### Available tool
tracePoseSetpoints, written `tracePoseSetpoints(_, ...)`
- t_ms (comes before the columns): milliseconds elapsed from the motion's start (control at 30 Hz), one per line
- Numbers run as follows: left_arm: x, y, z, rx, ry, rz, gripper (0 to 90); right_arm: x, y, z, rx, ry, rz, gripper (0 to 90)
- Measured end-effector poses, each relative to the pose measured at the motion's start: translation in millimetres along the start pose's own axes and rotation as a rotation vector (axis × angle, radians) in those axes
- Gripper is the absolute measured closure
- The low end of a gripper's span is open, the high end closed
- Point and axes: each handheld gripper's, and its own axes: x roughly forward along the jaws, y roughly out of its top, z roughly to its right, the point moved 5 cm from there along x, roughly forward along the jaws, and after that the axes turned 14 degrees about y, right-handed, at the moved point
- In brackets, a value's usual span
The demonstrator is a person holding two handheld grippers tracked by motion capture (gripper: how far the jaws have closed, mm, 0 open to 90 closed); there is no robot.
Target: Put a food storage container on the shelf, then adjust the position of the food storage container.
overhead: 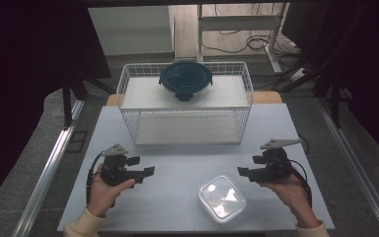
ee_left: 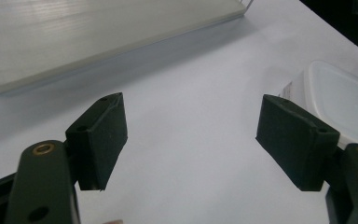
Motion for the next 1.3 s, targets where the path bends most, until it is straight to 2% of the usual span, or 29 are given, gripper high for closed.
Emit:
tracePoseSetpoints(100, -0.8, -0.6, -3.6, -0.011, 0.027, 0.002, 22.5, -1.7, 0.0, -1.1, -0.003, 0.005, 0.006, 25.3)
tracePoseSetpoints(300, 1.1, -4.1, -5.2, -0.018, 0.019, -0.012, 22.4, -5.5, -6.5, 1.5, 0.015, 0.008, 0.006, 29.8)
tracePoseSetpoints(467, 1.2, -9.7, -11.2, -0.034, 0.029, -0.028, 22.4, -14.2, -14.0, -0.2, 0.027, -0.002, 0.004, 31.8)
tracePoseSetpoints(567, 4.0, -13.0, -12.0, -0.027, 0.033, -0.042, 22.4, -19.5, -21.8, -1.5, 0.025, -0.01, -0.006, 34.8)
tracePoseSetpoints(767, 12.9, -18.5, -9.4, -0.001, 0.029, -0.079, 22.1, -29.0, -41.7, -3.8, 0.025, -0.016, -0.051, 48.1)
tracePoseSetpoints(867, 15.4, -19.3, -8.1, 0.005, 0.028, -0.087, 22.1, -29.1, -54.1, -7.0, 0.025, -0.014, -0.088, 56.5)
tracePoseSetpoints(1033, 18.7, -21.5, -7.2, -0.009, 0.005, -0.098, 22.3, -20.2, -74.6, -19.8, -0.021, -0.015, -0.193, 70.5)
tracePoseSetpoints(1133, 20.6, -23.4, -7.4, -0.009, 0.005, -0.107, 22.4, -15.6, -84.6, -29.6, -0.053, -0.005, -0.256, 79.8)
tracePoseSetpoints(1233, 20.3, -23.4, -7.3, -0.009, 0.005, -0.106, 22.6, -11.6, -92.3, -39.1, -0.086, 0.038, -0.305, 86.8)
tracePoseSetpoints(1300, 20.8, -23.6, -7.4, -0.01, 0.006, -0.108, 22.7, -6.4, -96.4, -46.6, -0.104, 0.08, -0.327, 88.4)
